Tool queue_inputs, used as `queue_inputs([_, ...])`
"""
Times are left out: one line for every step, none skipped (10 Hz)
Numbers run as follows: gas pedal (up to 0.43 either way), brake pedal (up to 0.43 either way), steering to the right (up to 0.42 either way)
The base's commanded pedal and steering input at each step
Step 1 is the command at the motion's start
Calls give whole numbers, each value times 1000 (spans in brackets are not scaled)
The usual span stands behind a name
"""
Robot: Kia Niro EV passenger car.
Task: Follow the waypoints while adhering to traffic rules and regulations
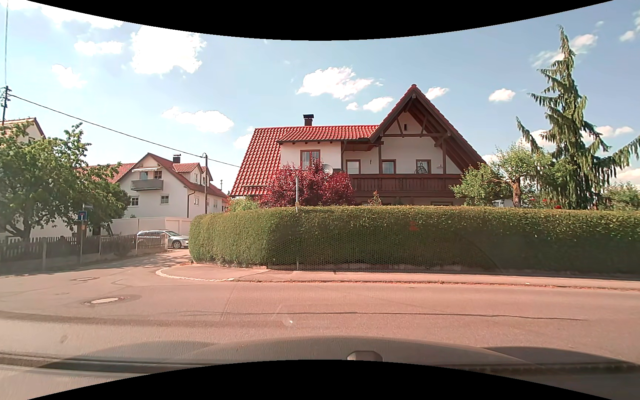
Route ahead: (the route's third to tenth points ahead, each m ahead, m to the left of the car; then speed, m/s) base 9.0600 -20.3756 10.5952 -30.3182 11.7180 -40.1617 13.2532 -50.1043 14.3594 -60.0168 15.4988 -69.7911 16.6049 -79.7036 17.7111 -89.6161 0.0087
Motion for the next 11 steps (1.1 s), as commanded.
queue_inputs([87,177,19])
queue_inputs([87,183,20])
queue_inputs([87,189,20])
queue_inputs([87,189,20])
queue_inputs([87,189,20])
queue_inputs([87,183,20])
queue_inputs([87,85,21])
queue_inputs([87,0,23])
queue_inputs([87,0,28])
queue_inputs([87,0,38])
queue_inputs([87,0,49])
